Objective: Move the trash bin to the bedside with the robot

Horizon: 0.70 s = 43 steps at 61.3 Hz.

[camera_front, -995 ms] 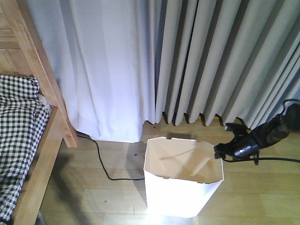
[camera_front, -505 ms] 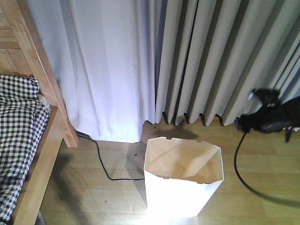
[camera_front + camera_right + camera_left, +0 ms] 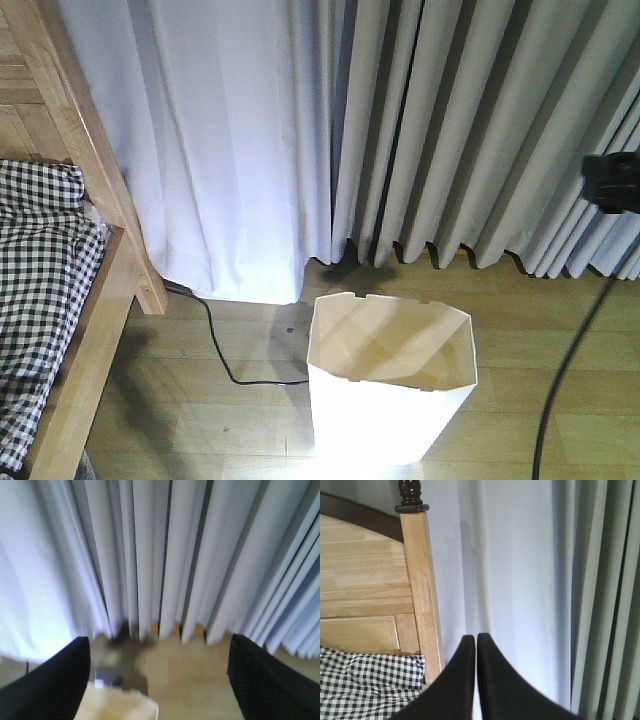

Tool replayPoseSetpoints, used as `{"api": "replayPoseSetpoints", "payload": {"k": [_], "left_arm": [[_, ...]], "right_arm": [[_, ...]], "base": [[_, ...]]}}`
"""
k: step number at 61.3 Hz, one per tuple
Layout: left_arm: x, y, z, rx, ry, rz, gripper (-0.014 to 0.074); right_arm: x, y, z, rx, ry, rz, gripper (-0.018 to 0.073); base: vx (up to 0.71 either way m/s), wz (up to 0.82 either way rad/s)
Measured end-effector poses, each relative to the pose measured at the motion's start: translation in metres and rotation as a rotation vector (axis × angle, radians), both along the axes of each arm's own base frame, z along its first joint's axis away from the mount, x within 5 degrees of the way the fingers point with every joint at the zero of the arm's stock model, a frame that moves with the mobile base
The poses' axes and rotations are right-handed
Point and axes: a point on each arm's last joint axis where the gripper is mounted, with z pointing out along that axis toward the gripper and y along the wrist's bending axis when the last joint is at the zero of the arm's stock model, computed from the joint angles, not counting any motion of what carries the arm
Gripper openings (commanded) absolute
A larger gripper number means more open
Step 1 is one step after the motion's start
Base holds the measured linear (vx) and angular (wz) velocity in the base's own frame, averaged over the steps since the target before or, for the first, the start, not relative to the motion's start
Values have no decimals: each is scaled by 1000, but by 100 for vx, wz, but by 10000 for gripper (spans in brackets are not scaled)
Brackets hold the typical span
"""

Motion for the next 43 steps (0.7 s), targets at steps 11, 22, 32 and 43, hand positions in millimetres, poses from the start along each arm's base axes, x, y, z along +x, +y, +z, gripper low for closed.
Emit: {"api": "replayPoseSetpoints", "payload": {"k": [11,22,32,43], "left_arm": [[0,0,0,0,0,0,-6],[0,0,0,0,0,0,-6],[0,0,0,0,0,0,-6],[0,0,0,0,0,0,-6]], "right_arm": [[-54,12,18,5,-156,4,548],[-85,27,13,26,-235,46,548],[-107,40,27,29,-350,127,548],[-127,41,20,31,-425,116,548]], "base": [[0,0],[0,0],[0,0],[0,0]]}}
